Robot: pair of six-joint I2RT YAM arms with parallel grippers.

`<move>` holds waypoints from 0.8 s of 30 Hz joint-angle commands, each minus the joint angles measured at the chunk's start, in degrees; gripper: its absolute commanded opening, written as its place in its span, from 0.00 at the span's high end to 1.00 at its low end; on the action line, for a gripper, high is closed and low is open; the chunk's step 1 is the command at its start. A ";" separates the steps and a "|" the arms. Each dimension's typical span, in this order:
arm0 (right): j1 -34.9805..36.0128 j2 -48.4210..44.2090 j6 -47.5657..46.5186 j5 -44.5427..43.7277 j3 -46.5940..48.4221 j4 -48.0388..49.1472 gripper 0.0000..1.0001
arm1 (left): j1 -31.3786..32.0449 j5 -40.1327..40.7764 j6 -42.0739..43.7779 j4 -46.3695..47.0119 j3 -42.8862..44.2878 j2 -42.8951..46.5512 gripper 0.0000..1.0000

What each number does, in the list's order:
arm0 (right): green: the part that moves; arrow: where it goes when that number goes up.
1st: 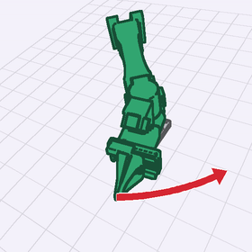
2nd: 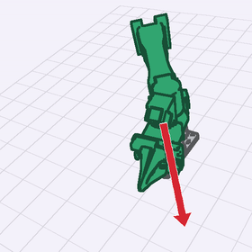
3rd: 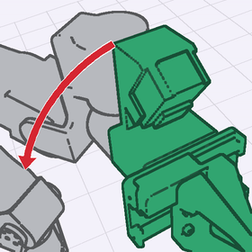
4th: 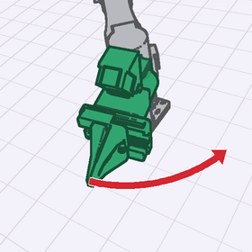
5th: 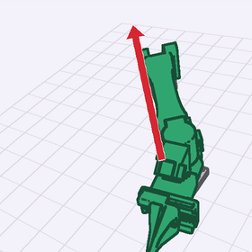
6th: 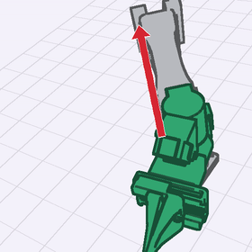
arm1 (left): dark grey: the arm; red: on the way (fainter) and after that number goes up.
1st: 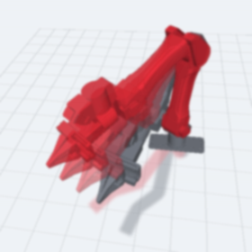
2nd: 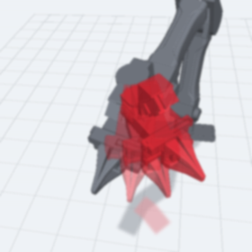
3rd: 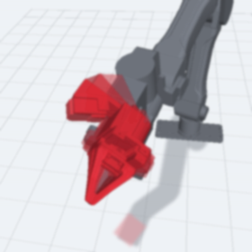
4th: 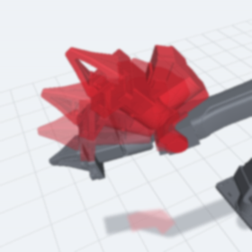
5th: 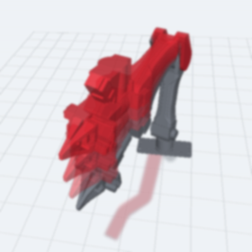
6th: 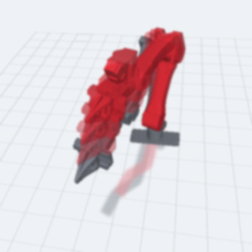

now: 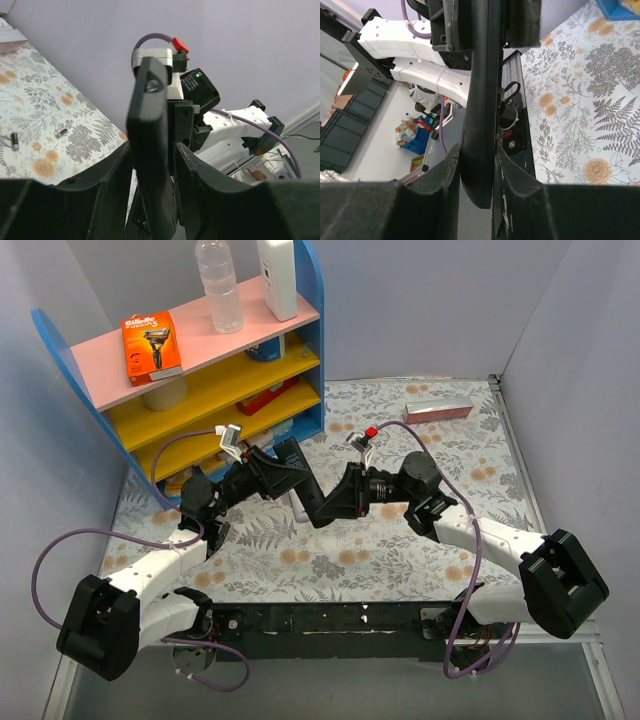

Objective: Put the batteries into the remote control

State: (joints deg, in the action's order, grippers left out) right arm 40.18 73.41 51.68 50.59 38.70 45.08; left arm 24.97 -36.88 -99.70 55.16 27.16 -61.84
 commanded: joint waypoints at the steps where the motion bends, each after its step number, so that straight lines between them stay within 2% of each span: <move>1: -0.19 1.30 2.81 2.06 0.06 7.13 0.99 | -0.19 -1.88 -0.23 2.77 1.41 0.06 0.68; 2: -0.19 1.82 2.72 2.15 0.15 7.04 0.99 | -0.19 -1.79 -0.23 2.59 1.23 0.32 0.78; 4: -0.19 2.35 2.81 2.32 0.15 6.60 0.99 | -0.19 -1.00 -0.15 1.37 1.14 0.67 0.87; 6: -0.19 2.62 1.85 2.32 0.32 4.77 0.90 | -0.19 0.22 0.73 -1.09 1.67 1.37 1.00; 7: -0.19 1.92 0.63 1.97 0.67 2.93 0.83 | -0.19 0.93 1.52 -5.28 2.02 1.64 1.00; 8: -0.19 1.48 -4.26 1.54 1.20 0.39 0.67 | -0.19 1.63 3.44 -7.84 2.46 2.07 1.00; 9: -0.19 0.78 -7.53 0.92 2.94 -3.73 0.58 | -0.19 2.42 4.59 -10.74 3.59 2.86 1.00; 10: -0.19 0.16 -10.95 -0.91 4.27 -12.21 0.51 | -0.10 4.00 5.73 -16.60 4.21 3.22 1.00; 11: -0.19 -1.23 -19.08 -2.06 5.50 -17.43 0.39 | -0.19 4.71 6.88 -19.27 4.92 3.66 1.00; 13: -0.19 -2.39 -26.24 -5.30 8.93 -28.31 0.33 | -0.10 6.90 10.04 -26.80 7.11 4.36 1.00; 15: -0.19 -3.35 -35.18 -6.81 10.60 -33.54 0.28 | -0.19 7.88 13.20 -30.97 8.35 4.54 1.00; 17: -0.19 -4.14 -40.06 -7.78 12.10 -38.64 0.23 | -0.10 9.10 15.23 -35.37 9.67 4.54 1.00; 20: -0.19 -5.46 -48.68 -8.40 12.89 -40.60 0.13 | -0.10 9.46 18.04 -39.59 10.90 4.45 1.00; 22: -0.19 -6.25 -51.14 -11.11 13.16 -40.16 0.11 | -0.10 8.50 19.54 -40.65 11.25 4.45 1.00; 24: -0.02 -7.22 -56.58 -9.37 13.68 -40.68 0.09 | -0.19 7.36 20.42 -41.35 11.95 4.10 1.00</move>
State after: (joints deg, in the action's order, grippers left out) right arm 40.12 68.42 9.65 42.50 49.39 8.75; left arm 24.95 -29.15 -84.23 19.27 36.03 -58.98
